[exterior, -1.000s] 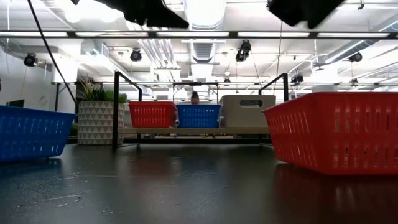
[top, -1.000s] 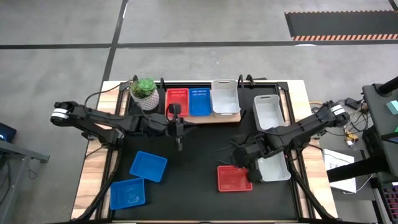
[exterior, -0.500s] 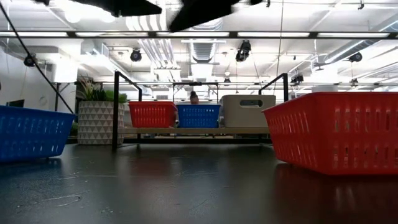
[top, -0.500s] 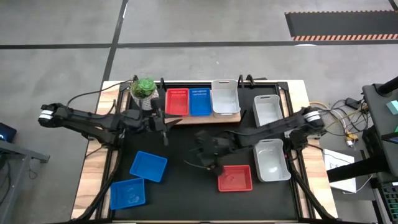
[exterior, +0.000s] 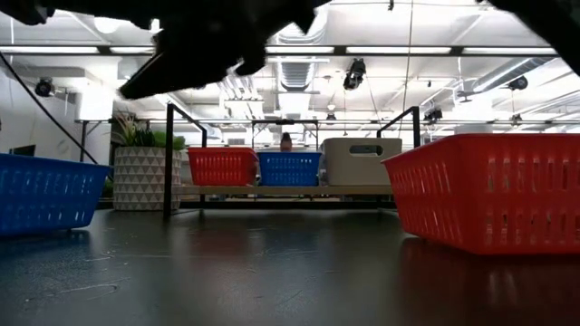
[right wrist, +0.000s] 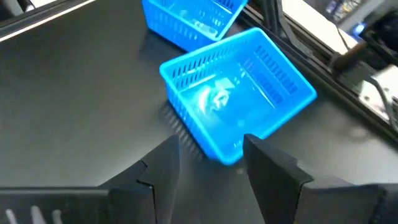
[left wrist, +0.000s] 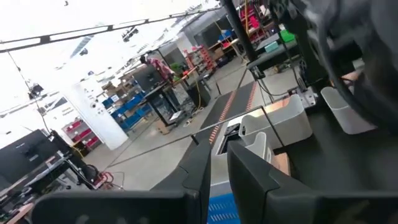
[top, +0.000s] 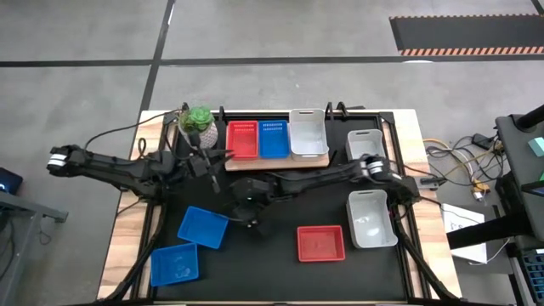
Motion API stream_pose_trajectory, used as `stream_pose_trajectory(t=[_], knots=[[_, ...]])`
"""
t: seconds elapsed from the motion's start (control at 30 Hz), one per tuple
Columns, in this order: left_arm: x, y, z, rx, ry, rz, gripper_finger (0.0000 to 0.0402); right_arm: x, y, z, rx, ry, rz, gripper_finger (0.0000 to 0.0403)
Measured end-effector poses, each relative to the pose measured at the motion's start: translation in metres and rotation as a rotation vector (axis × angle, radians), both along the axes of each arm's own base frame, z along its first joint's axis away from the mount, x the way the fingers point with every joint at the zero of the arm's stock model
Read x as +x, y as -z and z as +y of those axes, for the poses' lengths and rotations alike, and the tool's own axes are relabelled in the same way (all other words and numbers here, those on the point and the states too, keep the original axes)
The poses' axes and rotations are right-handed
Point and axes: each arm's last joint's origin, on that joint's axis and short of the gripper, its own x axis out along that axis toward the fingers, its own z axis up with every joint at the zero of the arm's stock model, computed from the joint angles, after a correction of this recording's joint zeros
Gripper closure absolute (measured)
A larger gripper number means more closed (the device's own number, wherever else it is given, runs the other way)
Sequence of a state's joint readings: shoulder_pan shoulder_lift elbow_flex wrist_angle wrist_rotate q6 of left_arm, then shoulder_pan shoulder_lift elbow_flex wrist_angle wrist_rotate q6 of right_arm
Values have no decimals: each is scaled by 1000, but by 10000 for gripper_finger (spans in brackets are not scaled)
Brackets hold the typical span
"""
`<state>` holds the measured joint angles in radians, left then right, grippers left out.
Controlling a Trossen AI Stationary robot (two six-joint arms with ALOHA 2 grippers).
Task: Stack baskets on shelf by color
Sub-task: Stack the top blue basket on top of the blue basket on the shelf
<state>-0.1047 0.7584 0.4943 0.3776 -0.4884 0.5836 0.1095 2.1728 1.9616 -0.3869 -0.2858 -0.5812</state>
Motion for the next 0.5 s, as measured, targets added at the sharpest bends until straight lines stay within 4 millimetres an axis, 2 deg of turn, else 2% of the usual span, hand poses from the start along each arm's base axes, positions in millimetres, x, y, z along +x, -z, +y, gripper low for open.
stream_pose_trajectory(t=[0.1,0.27,0.4,0.5], knots=[[-6,4,-1,12,43,30,364,13,9,1,-2,-35,-13,235],[-17,4,0,-32,73,49,364,23,14,2,-5,-58,-44,236],[-25,14,1,-79,73,148,364,28,19,1,37,-116,-46,235],[-33,8,1,-111,78,100,364,31,24,0,45,-129,-57,237]])
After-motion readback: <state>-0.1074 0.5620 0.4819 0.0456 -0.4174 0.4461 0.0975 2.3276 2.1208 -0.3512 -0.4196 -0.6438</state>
